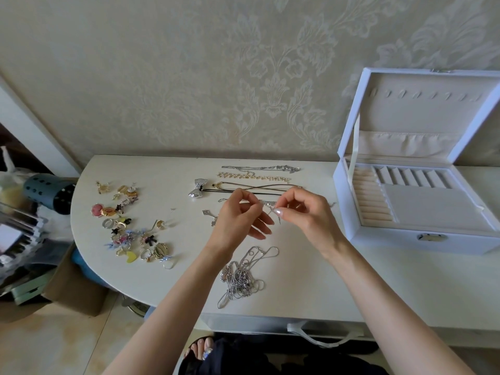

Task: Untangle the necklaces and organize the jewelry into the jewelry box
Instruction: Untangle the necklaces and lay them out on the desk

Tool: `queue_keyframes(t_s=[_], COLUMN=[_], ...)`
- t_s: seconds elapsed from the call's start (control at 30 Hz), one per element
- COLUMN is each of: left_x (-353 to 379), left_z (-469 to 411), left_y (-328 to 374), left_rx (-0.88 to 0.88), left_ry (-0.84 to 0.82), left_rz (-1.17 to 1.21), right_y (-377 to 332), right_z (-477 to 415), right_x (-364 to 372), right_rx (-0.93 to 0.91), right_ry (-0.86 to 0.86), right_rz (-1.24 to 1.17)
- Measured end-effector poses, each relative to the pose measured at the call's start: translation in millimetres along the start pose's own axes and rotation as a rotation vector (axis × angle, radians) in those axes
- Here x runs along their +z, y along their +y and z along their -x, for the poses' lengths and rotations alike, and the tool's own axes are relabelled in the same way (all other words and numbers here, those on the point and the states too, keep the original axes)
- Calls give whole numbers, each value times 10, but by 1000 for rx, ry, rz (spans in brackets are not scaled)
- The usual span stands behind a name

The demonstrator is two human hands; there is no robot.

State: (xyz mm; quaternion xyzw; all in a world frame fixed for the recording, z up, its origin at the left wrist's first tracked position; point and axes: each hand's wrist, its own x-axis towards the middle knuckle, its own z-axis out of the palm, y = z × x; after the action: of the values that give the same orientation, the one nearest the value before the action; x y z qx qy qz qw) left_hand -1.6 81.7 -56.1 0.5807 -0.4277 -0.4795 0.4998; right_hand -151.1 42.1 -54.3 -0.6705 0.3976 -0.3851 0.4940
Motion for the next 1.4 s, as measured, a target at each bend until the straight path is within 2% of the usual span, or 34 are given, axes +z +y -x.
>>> queue_keyframes(t_s=[0.17,0.3,0.47,0.63,0.8,0.93,1.13,1.27,1.4], left_x=[1,-18,-27,-51,-53,-41,-68,-88,-70], left_z=[2,-12,-17,-25,-31,-32,-47,-52,-41], left_y=[16,23,-4,-23,-20,-22,-15,-18,-16], left_rx=[-38,-93,-63,-44,-50,-111,-202,-177,-87], left_ry=[-41,-104,-133,-123,-68,-61,-142,-96,-41], left_rz=[69,155,161,144,145,213,331,364,274], right_y=[47,54,75,107,110,103,170,163,95], right_z=[-11,-19,-26,-41,-37,-44,-70,-59,-24], right_x=[10,9,3,9,12,7,12,12,8], right_rx=[-83,-116,-162,-250,-269,-306,-475,-470,-375], right_ry=[21,59,60,15,-10,3,80,89,81], right_rz=[182,233,307,398,383,396,574,529,328])
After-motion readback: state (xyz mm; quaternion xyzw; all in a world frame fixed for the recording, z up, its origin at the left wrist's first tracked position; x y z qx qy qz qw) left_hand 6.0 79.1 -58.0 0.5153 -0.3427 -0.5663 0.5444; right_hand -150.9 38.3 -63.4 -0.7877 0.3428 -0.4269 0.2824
